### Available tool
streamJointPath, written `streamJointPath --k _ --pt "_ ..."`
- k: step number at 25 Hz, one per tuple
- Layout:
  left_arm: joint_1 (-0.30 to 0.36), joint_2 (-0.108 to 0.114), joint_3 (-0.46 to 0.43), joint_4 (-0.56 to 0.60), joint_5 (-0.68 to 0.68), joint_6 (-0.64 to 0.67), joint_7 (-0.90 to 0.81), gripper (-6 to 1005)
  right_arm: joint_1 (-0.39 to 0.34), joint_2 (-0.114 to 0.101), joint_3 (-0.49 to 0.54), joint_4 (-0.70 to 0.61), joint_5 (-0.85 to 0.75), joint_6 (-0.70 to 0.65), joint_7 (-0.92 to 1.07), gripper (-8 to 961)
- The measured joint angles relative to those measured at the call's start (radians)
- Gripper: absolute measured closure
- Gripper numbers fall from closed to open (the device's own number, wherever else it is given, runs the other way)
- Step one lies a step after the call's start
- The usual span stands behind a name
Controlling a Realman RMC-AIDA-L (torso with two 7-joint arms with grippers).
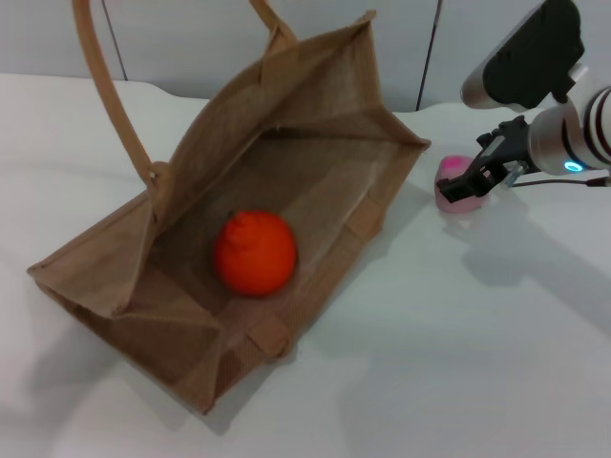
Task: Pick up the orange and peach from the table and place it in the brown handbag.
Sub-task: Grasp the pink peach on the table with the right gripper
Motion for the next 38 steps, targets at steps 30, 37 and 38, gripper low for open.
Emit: streamJointPath --k 30,37,38 --pt "-0.007 0.0 0.006 -0.002 -0.004 0.0 -0.002 874 0.066 0.003 -0.01 0.157 0.024 -0.06 -0.006 220" --pt "-0.008 0.0 0.008 -0.015 -0.004 0.0 -0.001 874 0.064 0.005 -0.001 0.157 0.025 -0.062 0.002 373" --pt "-0.008 0.0 0.008 -0.016 -0.003 0.0 -0.001 874 0.064 0.005 0.0 0.157 0.026 -0.062 0.005 378"
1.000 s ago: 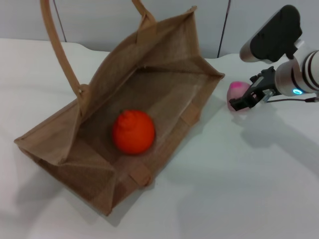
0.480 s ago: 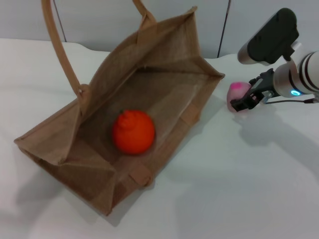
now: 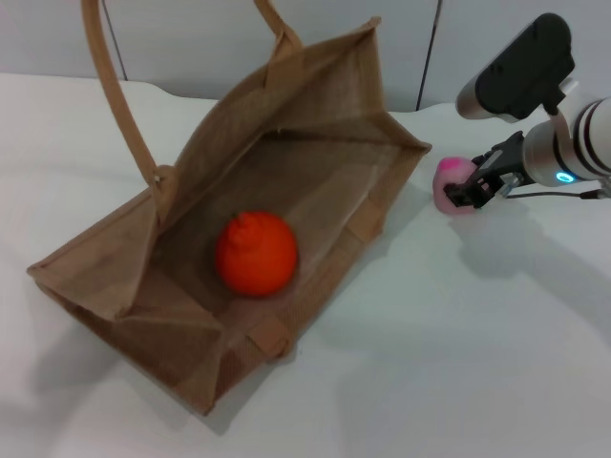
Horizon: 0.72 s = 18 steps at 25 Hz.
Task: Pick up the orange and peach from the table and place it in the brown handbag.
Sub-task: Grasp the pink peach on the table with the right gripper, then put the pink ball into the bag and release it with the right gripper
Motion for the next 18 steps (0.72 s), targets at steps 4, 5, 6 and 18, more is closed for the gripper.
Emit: streamJointPath --k 4,5,6,18 --pt "0.0 0.0 0.0 -0.006 0.001 0.0 0.001 874 0.0 0.0 0.0 -0.007 0.0 0.006 0.008 400" --pt "0.0 0.0 0.0 -0.008 0.001 0.0 0.002 874 -0.001 0.0 0.001 -0.014 0.0 0.011 0.01 406" --pt "0.001 0.001 0.0 -0.008 0.001 0.0 0.002 873 -0.001 0.0 0.001 -0.023 0.0 0.015 0.014 412" --pt "0.009 0.005 -0.012 -0.003 0.007 0.0 0.005 873 -0.127 -0.005 0.126 -0.427 -0.052 0.203 0.052 506"
